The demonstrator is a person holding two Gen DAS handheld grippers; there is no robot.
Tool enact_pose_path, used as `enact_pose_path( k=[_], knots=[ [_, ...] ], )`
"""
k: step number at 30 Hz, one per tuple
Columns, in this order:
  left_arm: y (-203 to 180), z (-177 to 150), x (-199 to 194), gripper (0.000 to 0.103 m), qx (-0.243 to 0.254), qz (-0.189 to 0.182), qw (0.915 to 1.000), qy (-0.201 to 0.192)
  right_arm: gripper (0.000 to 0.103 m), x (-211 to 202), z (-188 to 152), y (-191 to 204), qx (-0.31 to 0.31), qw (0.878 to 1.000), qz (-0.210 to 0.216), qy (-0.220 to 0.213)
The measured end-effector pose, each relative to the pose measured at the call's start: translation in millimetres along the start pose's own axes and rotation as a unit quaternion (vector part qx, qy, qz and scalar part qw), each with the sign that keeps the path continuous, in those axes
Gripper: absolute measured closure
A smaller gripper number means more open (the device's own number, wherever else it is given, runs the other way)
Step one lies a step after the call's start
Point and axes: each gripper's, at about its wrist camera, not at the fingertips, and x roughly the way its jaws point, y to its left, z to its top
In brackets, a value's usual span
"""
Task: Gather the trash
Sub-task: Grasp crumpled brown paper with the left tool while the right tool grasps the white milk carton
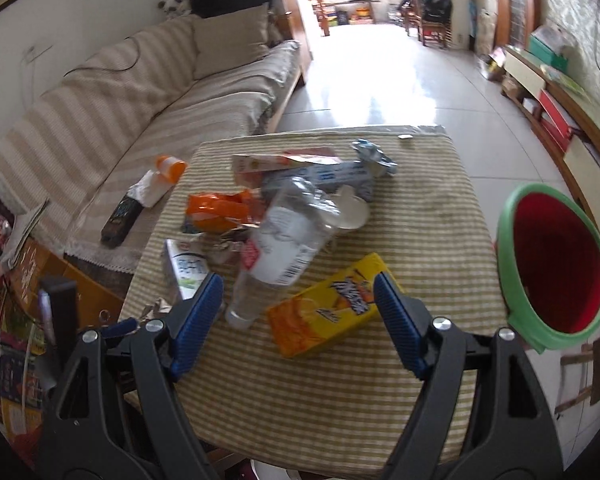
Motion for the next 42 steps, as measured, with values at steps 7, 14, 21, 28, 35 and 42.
enact_pose_path(
  k=[7,14,21,28,35,42],
  knots=[
    [17.5,-5.6,-6.2,0.067,-0.029,-0.053,0.9981,0.003,0.027,26.1,11.1,51.9,-0.059,0.997,0.034,0.031],
    [45.6,-21.4,-42.4,0.067,-0.049,-0.035,0.9977,-0.031,0.031,90.2,17.7,111.3,-0.128,0.987,0.046,0.085],
    [64.3,-25.0,-54.0,0.066,-0.066,-0.022,0.997,-0.035,0.046,150.9,11.0,133.1,-0.154,0.977,0.03,0.144],
    [63.6,-19.0,-56.8,0.066,-0.062,-0.017,0.997,-0.044,0.063,167.7,-6.0,134.1,-0.164,0.971,0.021,0.175],
    [57.4,-5.9,-67.3,0.066,-0.054,-0.01,0.9963,-0.066,0.063,86.9,10.6,117.5,-0.114,0.987,0.077,0.087],
    [32.8,19.7,-88.0,0.066,-0.03,-0.013,0.9942,-0.102,0.063,20.7,17.0,93.0,-0.087,0.993,0.078,0.017]
  ],
)
